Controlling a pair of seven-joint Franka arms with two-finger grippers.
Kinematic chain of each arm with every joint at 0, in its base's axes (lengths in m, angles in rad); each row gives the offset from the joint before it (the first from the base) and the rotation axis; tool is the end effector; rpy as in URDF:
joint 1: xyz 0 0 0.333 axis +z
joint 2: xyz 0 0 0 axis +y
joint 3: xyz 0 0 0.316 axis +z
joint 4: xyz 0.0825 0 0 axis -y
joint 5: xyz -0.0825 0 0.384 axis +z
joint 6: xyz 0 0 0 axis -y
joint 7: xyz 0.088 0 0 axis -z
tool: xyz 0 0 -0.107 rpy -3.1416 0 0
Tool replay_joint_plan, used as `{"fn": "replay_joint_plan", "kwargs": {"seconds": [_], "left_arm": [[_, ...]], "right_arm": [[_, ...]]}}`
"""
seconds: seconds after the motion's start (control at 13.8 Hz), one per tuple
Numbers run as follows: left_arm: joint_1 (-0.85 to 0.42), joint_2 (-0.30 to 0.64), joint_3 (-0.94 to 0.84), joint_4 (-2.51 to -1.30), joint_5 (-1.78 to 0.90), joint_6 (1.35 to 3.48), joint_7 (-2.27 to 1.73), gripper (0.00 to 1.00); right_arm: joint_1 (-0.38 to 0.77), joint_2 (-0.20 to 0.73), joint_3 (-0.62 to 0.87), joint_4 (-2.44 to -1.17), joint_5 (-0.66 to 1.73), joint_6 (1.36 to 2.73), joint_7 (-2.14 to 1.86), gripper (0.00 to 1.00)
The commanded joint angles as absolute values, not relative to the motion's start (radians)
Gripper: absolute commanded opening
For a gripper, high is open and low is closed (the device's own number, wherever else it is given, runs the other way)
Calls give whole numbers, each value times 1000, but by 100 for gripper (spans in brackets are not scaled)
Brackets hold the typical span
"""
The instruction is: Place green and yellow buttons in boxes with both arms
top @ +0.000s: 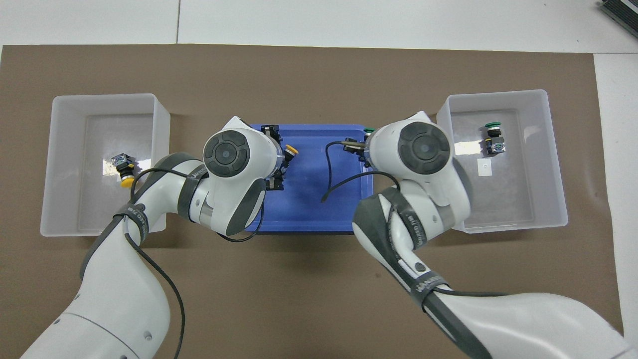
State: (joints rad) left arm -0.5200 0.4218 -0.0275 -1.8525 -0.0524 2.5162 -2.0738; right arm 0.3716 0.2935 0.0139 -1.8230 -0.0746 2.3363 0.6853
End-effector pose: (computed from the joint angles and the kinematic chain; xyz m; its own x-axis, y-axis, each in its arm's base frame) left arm 0.5661 -0.3429 0.3193 0.0169 0.9870 -0.1597 0.9828 0.0130 0.1842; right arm 0.6036 0.2430 0.3976 0.9446 -0.2561 0.2055 -0.2421 -0.9660 -0.0909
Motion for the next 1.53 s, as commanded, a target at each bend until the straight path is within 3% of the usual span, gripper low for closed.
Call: {"fn": "replay_joint_plan", "kwargs": {"seconds": [0.0,0.36,0.73,0.87,1.24,1.31,1.38,1.45], "left_arm": [[-554,420,-14,-1864,-34,2505,-2135,100],[-554,419,-11,-1888,-32,2542,-2200,100],[-552,417,11,-1913,-32,2588,-2255,100],[-554,416,18,-1919,-32,2594,-2260,100],[-555,416,18,-1921,-31,2595,-2270,74],[-555,416,17,-1921,-23,2595,-2270,63],[-555,416,17,-1921,-9,2595,-2269,48],[-555,416,17,-1921,-8,2595,-2269,38]], "right_arm": [[286,221,25,-1848,-87,2266,576,0],[94,212,28,-1862,-77,2253,146,0],[15,250,28,-1896,-52,2286,-89,0],[-12,288,28,-1896,-51,2377,-153,0],[-37,362,28,-1905,-51,2460,-152,0],[-37,367,26,-1908,-51,2473,-149,4],[-40,368,26,-1910,-51,2476,-150,16],[-44,368,26,-1911,-51,2473,-150,47]]}}
